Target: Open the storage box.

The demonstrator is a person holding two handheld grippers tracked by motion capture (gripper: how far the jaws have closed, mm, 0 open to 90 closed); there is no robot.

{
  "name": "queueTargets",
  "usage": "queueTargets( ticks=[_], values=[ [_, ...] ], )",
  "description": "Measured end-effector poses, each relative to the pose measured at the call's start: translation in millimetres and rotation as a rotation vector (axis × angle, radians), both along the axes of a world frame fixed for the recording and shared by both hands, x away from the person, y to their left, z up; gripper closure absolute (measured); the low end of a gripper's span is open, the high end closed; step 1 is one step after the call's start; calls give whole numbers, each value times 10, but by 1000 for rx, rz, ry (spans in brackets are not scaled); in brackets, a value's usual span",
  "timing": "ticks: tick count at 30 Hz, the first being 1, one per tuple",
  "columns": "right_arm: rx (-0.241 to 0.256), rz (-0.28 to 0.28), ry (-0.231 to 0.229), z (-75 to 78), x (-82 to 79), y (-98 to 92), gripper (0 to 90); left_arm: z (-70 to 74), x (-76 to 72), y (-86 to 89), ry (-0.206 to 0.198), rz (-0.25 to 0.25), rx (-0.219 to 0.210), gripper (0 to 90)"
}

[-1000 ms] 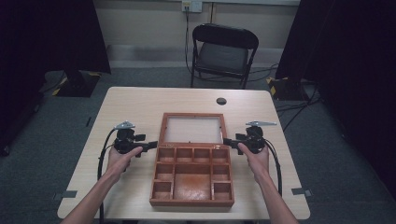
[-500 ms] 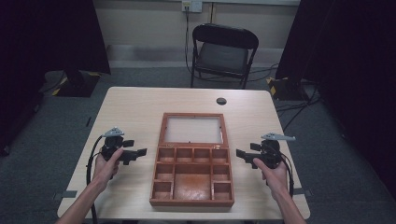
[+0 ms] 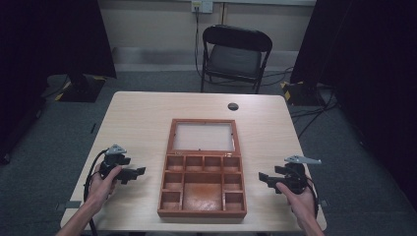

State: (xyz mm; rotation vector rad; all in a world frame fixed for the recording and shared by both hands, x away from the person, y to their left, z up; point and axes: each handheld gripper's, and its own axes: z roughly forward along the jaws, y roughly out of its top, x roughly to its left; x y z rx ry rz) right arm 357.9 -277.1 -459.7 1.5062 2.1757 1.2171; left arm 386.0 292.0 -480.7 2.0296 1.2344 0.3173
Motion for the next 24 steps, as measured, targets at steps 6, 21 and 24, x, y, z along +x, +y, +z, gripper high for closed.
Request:
queueTargets(
  ticks=[6,21,24],
  values=[
    [-60,-59,80,-199,12,-87,160,-89,-78,82,9,19,47,177],
    [-273,-170,-61,-407,-48,-68,83,-225,-100,120,-97,132,118,34],
    [-272,-181,-59,-407,-49,-56,83,-227,-94,121,-93,125,114,26]
  ],
)
